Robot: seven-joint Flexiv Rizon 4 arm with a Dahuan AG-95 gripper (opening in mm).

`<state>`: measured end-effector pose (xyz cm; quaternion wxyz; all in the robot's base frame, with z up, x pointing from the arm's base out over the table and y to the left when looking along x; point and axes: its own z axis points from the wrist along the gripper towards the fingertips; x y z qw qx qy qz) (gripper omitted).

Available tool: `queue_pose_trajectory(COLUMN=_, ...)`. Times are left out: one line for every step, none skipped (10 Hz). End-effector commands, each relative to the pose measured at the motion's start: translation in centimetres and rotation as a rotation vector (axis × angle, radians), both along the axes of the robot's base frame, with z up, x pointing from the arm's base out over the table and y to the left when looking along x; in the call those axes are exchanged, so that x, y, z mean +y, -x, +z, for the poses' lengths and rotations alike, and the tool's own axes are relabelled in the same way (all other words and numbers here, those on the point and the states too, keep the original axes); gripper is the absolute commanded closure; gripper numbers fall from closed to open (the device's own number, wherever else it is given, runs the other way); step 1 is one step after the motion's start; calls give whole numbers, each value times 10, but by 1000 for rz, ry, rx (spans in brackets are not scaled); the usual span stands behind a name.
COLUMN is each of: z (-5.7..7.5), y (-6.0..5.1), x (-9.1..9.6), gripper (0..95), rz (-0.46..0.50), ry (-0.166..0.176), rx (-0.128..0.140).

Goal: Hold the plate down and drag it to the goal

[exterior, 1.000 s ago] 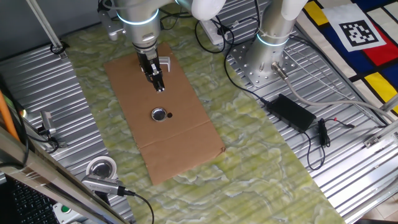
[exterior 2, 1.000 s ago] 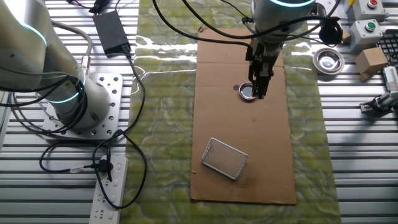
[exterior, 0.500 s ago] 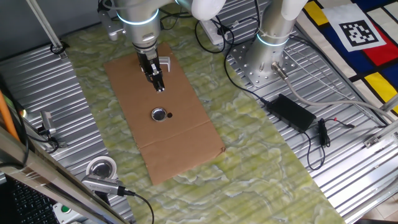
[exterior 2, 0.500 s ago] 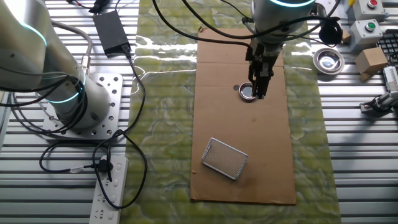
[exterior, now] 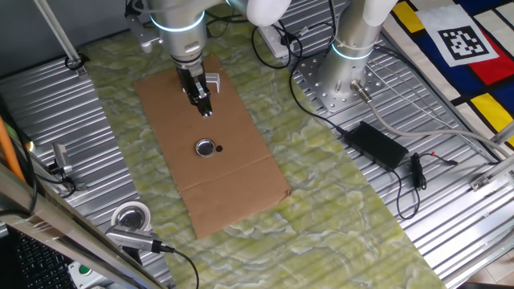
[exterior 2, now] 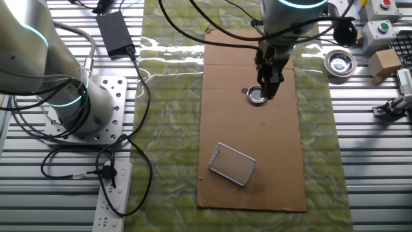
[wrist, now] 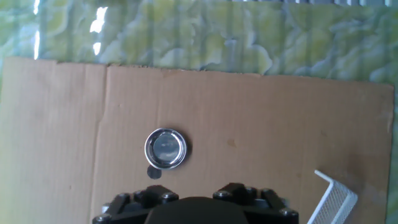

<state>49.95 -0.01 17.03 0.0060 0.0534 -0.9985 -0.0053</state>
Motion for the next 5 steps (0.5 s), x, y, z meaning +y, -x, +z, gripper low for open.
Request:
queue_pose_trajectory(z=0, y=-1, x=0, gripper=950, rz=88, ry=-8, rx=16)
queue_pose_trajectory(z=-1, y=-1, x=0, gripper=950, rz=107, ry=-16, rx=44)
queue_pose_trajectory(z=-1, y=-1, x=0, gripper=950, rz=118, ry=-18, rx=52)
queue_pose_trajectory(z=-6, y=-2, x=0, gripper=950, rz=149, ry=-20, rx=53)
queue_pose_trajectory(z=-15, y=-5, x=1, gripper=950, rz=155, ry=-15, rx=55)
